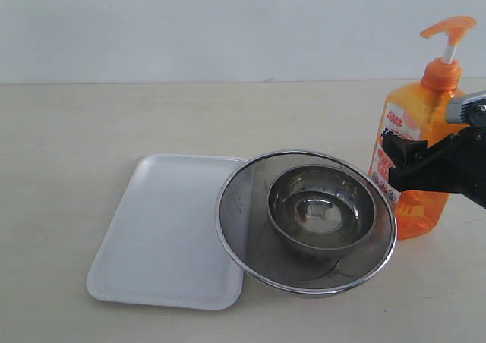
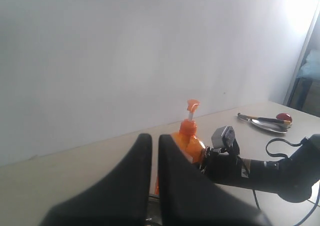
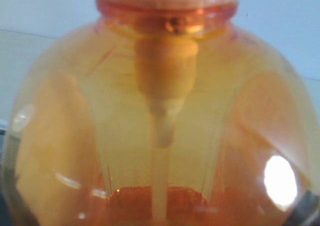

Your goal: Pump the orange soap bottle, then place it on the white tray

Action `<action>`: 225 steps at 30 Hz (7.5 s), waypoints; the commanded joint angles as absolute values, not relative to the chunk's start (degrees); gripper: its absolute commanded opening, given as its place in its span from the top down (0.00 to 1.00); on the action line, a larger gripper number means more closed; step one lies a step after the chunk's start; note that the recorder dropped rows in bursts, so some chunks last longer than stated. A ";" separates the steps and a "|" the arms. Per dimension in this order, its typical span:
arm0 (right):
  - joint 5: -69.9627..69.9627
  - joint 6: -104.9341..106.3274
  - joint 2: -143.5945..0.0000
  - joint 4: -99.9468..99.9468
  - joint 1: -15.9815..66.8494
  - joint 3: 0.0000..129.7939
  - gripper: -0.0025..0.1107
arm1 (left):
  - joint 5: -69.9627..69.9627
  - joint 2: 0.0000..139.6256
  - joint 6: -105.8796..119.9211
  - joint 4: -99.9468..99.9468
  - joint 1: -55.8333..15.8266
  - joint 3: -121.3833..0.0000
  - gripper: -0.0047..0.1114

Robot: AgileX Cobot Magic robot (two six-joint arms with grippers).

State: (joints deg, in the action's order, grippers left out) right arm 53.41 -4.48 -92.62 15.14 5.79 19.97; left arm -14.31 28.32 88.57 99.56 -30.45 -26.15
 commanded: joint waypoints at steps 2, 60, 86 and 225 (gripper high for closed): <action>54.88 -4.63 -92.47 15.36 5.77 19.98 0.97 | -14.76 28.11 88.46 99.95 -30.37 -25.90 0.92; 54.94 -4.63 -92.57 15.41 5.77 20.12 0.97 | -5.32 0.00 -7.55 1.16 -10.56 0.00 0.92; 54.63 -4.53 -92.57 15.41 5.77 20.12 0.97 | -17.83 0.00 3.88 2.54 -10.56 0.00 0.92; 49.01 4.85 -105.94 -3.66 51.54 56.82 0.98 | -17.83 0.00 3.99 2.54 -10.56 0.00 0.92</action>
